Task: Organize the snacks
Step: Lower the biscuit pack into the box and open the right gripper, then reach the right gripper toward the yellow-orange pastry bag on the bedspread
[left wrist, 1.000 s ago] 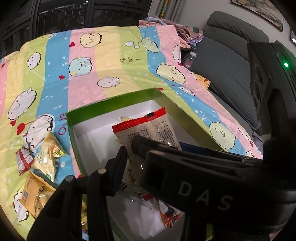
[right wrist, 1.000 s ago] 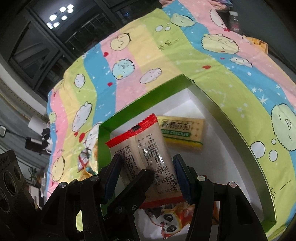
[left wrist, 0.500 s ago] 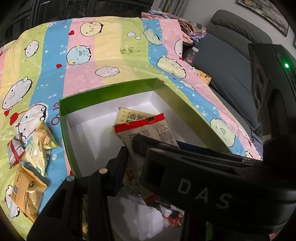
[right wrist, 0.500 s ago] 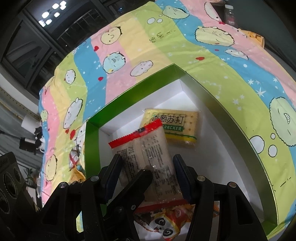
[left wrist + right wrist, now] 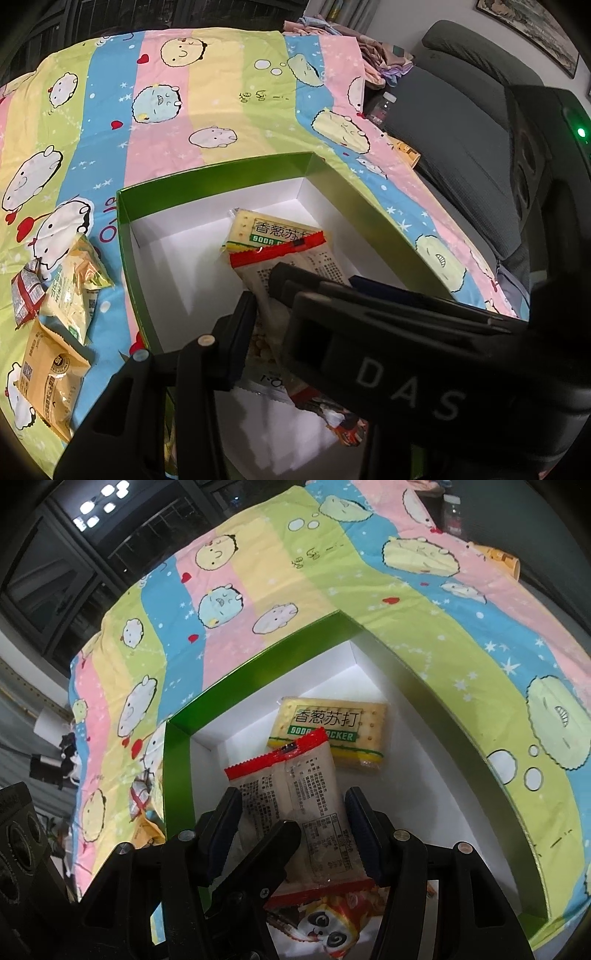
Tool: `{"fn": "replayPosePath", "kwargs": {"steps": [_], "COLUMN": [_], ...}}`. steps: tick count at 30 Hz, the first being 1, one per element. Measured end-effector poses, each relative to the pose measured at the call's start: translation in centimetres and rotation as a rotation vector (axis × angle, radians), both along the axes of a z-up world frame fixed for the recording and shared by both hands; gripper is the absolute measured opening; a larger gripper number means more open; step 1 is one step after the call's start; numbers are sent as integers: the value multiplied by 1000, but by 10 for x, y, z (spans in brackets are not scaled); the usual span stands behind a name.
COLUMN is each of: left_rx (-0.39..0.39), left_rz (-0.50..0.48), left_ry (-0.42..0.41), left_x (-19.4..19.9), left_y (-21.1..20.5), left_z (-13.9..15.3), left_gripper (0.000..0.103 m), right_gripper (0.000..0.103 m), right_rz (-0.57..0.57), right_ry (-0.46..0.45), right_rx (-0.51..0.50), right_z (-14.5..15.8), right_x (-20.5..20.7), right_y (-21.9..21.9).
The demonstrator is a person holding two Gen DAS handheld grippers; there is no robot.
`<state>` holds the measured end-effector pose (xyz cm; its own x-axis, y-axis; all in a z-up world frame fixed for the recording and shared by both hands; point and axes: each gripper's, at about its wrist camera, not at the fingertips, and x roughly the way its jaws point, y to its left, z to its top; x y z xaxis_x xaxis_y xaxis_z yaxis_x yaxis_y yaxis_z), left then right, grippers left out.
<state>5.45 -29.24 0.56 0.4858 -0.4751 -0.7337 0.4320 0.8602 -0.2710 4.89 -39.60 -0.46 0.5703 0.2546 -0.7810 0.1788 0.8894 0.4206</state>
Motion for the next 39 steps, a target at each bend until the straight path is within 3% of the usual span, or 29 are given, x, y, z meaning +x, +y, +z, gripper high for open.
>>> {"fn": "replayPosePath", "kwargs": {"steps": [4,11,13,15,20,26,31,39], "left_rx": [-15,-69,-89,-91,-69,-62,-40,-56], "left_rz": [4,57,95,135,283,466,591,654], "left_ry": [-36,-94,-111,-117,-121,-18,21,62], "left_x": [-9,-27,-34,-39,-52,-65,-71,-63], "left_y": [9,51,73,93,154,244,297,326], "left_z": [13,38,45,49,49,17,-11,-23], "left_gripper": [45,71,73,82,85,85,85,85], "right_gripper": [62,76,76,77,77,77,77,77], "right_rz": [8,24,42,62,151,278,344,345], "right_ry": [-46,-142,-166,-185,-210,-162,-99,39], "right_rx": [-7,-49,-63,-74,-63,-52,-50,20], "right_z": [12,41,49,55,60,47,28,-11], "right_x": [-7,-22,-25,-26,-27,-23,-15,-1], "right_y": [3,21,31,42,77,131,174,203]}}
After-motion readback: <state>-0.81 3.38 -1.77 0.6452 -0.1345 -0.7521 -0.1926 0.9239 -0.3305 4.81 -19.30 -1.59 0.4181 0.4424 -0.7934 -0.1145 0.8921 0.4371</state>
